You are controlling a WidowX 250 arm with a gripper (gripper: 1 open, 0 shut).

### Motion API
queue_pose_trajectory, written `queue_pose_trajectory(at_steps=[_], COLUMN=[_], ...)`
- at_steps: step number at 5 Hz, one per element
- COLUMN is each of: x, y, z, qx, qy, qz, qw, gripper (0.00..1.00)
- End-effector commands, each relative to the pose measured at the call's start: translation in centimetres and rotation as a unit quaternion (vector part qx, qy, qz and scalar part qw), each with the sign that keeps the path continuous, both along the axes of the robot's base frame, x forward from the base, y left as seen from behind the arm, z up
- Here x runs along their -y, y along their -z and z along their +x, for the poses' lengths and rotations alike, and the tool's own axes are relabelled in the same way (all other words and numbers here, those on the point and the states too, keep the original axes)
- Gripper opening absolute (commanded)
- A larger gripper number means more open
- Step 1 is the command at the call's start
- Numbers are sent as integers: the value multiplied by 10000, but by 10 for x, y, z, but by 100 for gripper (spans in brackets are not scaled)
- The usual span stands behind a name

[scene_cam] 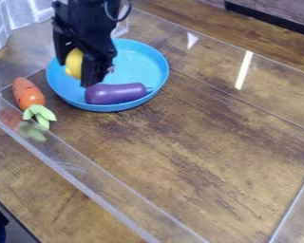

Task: Put the lemon on the blue tray

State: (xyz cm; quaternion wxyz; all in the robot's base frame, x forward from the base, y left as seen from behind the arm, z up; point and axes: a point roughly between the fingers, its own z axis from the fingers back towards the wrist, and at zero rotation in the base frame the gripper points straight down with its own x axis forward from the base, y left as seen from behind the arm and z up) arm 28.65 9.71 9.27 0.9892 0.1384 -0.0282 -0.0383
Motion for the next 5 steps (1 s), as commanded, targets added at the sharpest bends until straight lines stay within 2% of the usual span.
queue_pose_trajectory(at_steps=[1,3,5], x=[-8,-7,-17], y=[-7,-20,-17], z=[-8,14,34], qx=[245,391,457], qy=[-192,-521,-853], qz=[131,198,306], qw=[9994,9977,9948], gripper=[0,0,0])
